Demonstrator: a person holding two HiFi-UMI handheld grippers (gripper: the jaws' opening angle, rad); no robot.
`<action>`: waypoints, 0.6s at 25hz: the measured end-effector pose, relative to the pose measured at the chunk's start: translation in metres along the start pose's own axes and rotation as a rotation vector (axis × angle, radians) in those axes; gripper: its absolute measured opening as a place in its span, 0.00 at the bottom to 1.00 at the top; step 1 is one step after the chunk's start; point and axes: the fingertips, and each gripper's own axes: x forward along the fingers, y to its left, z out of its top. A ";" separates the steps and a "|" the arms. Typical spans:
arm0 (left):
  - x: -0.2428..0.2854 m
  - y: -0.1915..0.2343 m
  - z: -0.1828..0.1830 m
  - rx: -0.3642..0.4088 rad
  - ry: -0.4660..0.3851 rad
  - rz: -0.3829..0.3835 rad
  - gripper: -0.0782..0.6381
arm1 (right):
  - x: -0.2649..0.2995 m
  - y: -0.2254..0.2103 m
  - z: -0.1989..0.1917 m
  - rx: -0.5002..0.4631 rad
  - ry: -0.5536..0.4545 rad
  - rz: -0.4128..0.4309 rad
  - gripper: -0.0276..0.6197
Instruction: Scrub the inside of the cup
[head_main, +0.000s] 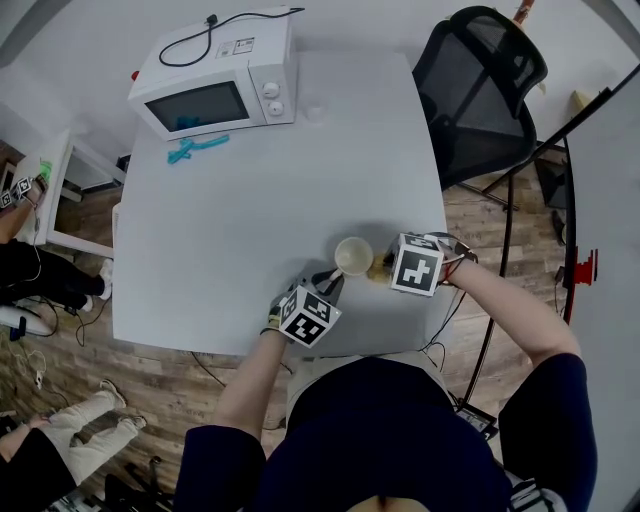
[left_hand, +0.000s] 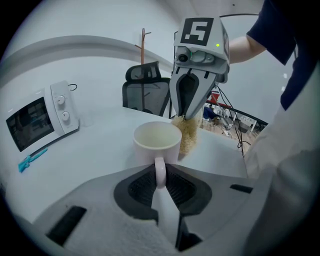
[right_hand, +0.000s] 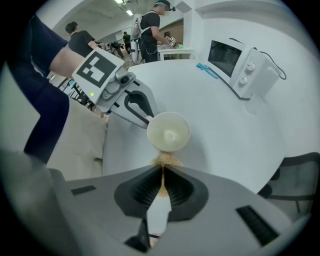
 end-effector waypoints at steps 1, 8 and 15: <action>0.000 0.000 0.000 0.001 0.000 -0.001 0.19 | 0.000 -0.004 0.000 0.001 0.002 -0.006 0.10; 0.001 0.000 0.000 0.009 0.006 -0.006 0.19 | -0.002 -0.028 0.005 0.015 -0.002 -0.034 0.10; 0.001 0.000 0.000 0.013 0.011 -0.008 0.19 | -0.003 -0.047 0.020 0.006 -0.015 -0.048 0.09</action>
